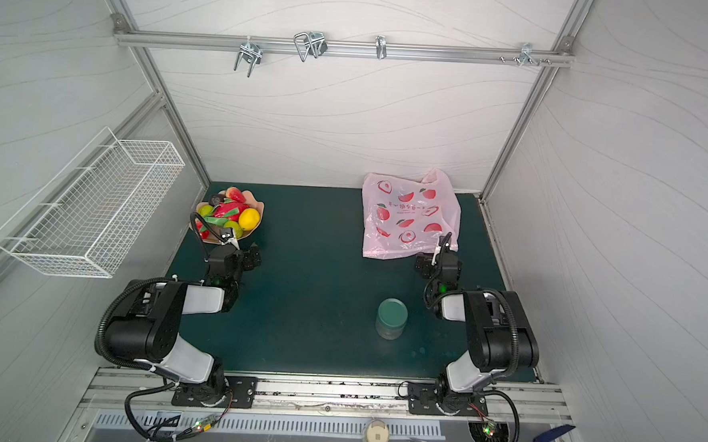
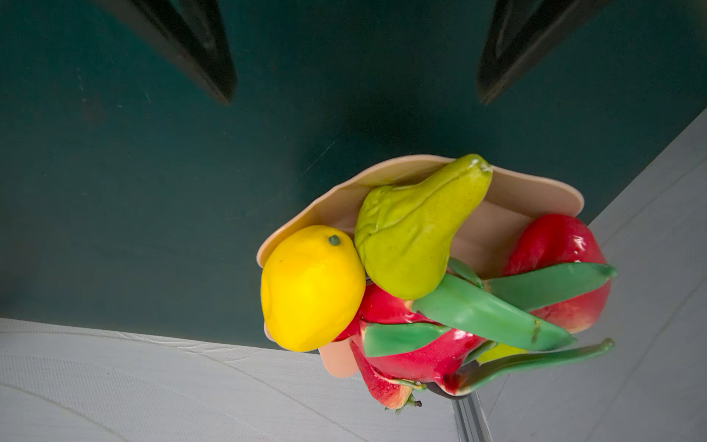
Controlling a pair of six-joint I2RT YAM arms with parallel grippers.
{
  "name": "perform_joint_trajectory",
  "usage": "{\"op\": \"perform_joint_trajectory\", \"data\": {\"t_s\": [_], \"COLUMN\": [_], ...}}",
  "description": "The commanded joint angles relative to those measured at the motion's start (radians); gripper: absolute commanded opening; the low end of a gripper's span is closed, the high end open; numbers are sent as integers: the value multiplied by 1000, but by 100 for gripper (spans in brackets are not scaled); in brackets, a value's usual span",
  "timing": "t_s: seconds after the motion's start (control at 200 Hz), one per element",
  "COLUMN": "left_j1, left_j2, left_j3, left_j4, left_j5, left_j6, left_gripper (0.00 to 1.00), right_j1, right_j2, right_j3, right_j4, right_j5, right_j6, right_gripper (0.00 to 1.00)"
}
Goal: Place the fruits into the plastic bag
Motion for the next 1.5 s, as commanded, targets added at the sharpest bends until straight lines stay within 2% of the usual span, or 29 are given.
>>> {"op": "perform_joint_trajectory", "data": {"t_s": [0.0, 0.935, 1.07, 1.186, 1.231, 1.276, 1.341, 1.496], "left_j1": [-3, -3, -3, -3, -3, -5, -18, -42], "left_j2": [8, 2, -90, -221, -271, -331, -403, -515], "left_j3": [6, 4, 53, 58, 54, 61, 87, 205], "left_j4": [44, 53, -110, -216, -239, -284, -367, -676], "left_j5": [0, -4, 57, 66, 70, 94, 94, 113], "left_j6": [1, 3, 23, 25, 8, -3, -27, -126], "left_gripper": [100, 100, 100, 100, 100, 100, 100, 100], "right_j1": [-4, -4, -4, 54, 81, 83, 88, 94], "right_j2": [3, 2, -27, -39, -84, -146, -217, -423], "right_j3": [-7, -9, -17, -32, 2, 43, 54, 111], "right_j4": [17, 19, 9, 55, -45, -172, -247, -546], "right_j5": [-3, -3, 1, 57, 125, 125, 146, 103], "right_j6": [-4, -3, -6, -68, -76, -62, -48, 88], "right_gripper": [99, 99, 99, 99, 99, 99, 99, 99]}}
